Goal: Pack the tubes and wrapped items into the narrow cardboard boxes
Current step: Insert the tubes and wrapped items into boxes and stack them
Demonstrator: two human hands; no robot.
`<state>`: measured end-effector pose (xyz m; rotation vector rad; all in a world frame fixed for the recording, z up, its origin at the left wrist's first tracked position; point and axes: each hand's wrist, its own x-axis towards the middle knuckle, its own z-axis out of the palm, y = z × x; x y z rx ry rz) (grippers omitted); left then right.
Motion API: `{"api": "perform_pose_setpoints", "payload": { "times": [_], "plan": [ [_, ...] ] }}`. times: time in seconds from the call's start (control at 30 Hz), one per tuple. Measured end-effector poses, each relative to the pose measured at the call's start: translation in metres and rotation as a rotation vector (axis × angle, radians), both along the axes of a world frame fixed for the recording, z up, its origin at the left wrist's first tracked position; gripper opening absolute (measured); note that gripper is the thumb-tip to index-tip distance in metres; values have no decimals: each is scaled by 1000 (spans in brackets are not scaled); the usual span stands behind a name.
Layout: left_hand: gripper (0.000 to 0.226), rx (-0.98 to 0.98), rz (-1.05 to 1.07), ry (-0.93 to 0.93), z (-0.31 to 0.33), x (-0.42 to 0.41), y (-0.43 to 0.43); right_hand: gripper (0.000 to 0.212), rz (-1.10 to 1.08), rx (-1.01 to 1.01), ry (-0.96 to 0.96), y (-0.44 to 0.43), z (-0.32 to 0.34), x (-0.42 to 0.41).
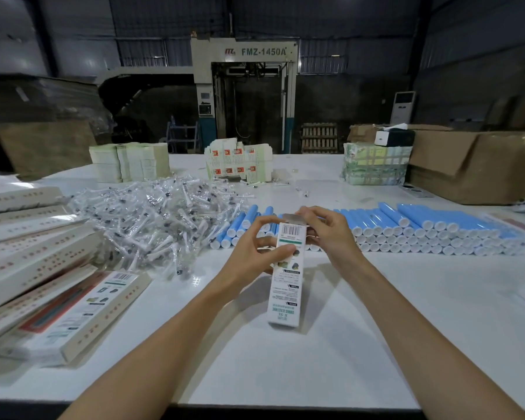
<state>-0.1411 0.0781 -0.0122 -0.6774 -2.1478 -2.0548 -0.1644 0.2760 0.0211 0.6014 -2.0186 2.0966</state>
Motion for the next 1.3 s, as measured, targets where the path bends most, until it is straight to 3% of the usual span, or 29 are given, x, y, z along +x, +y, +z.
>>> {"api": "perform_pose_setpoints", "payload": {
  "times": [0.4,0.6,0.87,1.3],
  "plan": [
    [63,-21,-16,63,5,-1,3,7,91,-71,-133,11,10,-2],
    [70,-27,-43,59,4,0,2,16,164,-28,-147,18,7,-5],
    [61,-37,-40,47,6,4,0,31,271,-14,-116,24,4,-9],
    [46,-20,-34,28,2,4,1,16,193,85,-28,25,0,-11]
  ]
}}
